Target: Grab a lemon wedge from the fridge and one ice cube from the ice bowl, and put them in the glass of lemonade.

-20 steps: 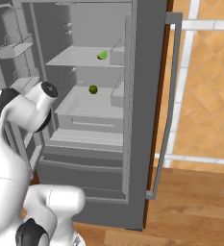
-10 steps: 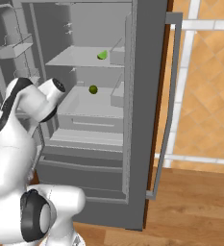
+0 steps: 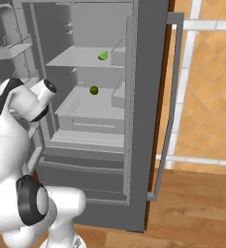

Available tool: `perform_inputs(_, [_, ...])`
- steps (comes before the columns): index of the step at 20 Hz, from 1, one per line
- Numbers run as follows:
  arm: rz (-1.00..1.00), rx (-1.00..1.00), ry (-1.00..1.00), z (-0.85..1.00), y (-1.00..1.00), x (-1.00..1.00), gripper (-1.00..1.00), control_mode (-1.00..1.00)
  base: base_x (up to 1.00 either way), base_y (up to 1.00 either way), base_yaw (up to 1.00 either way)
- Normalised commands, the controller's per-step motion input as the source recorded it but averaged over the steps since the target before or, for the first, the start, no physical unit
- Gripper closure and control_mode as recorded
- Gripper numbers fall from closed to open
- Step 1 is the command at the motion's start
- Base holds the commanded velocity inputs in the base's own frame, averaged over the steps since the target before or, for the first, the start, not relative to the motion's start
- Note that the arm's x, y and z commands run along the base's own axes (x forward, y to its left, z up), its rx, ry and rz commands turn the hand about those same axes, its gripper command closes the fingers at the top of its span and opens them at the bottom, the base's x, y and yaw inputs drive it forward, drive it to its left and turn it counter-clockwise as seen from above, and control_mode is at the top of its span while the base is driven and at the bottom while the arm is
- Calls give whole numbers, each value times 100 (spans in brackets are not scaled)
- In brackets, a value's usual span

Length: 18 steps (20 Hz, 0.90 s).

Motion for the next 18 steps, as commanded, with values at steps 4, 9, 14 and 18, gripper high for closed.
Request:
perform_inputs(4, [0, 0, -18, 0, 100, -2, -100, -100, 0, 0, 0])
perform_inputs(9, [-2, 0, -22, 7, 98, -5, -100, -100, 0, 0, 0])
perform_inputs(14, [-5, -1, -8, 18, 38, -5, -100, -100, 0, 0, 0])
perform_inputs(18, [-4, 0, 0, 56, -25, -18, -100, -100, 0, 0, 0])
